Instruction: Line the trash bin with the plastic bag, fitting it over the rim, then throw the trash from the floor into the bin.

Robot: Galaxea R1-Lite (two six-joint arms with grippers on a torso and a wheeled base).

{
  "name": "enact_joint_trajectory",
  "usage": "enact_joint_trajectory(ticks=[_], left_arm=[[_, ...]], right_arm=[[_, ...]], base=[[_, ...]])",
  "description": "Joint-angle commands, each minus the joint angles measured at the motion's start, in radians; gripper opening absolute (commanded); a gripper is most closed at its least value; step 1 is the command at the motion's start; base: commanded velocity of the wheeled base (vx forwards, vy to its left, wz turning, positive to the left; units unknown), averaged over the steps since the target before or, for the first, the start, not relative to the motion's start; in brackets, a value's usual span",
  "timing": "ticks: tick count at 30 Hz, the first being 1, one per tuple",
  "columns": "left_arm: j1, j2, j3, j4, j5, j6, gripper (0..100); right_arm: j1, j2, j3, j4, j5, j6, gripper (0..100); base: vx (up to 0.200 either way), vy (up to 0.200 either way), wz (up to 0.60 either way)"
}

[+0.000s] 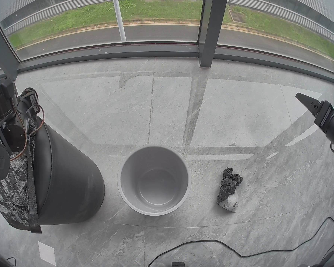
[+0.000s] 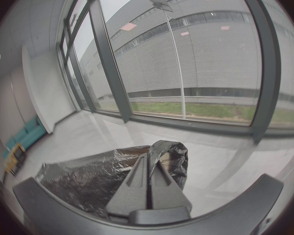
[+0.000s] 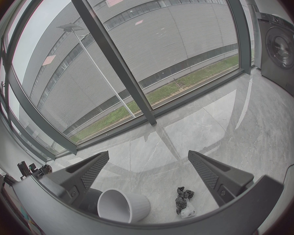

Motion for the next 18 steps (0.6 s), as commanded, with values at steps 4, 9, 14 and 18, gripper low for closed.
enact_joint_trajectory(ticks=[4, 9, 14, 18], left_arm=[[-0.266, -0.137, -0.179, 0.270, -0.049, -0.272, 0], [-0.395, -0.259, -0.443, 0.707, -0.230, -0.574, 0], [-0.395, -0.309, -0.641, 0.995, -0.526, -0.813, 0], [-0.387, -0.279, -0.716, 1.012, -0.615, -0.907, 0]], right_arm=[[0.087, -0.042, 0.034, -0.008, 0.002, -0.002, 100], [0.128, -0.050, 0.114, -0.111, 0.091, -0.001, 100], [0.173, -0.081, 0.163, -0.126, 0.319, 0.073, 100], [0.242, -0.013, 0.144, -0.124, 0.384, 0.110, 100]], base=[[0.000, 0.000, 0.00], [0.000, 0.000, 0.00], [0.000, 0.000, 0.00], [0.000, 0.000, 0.00]])
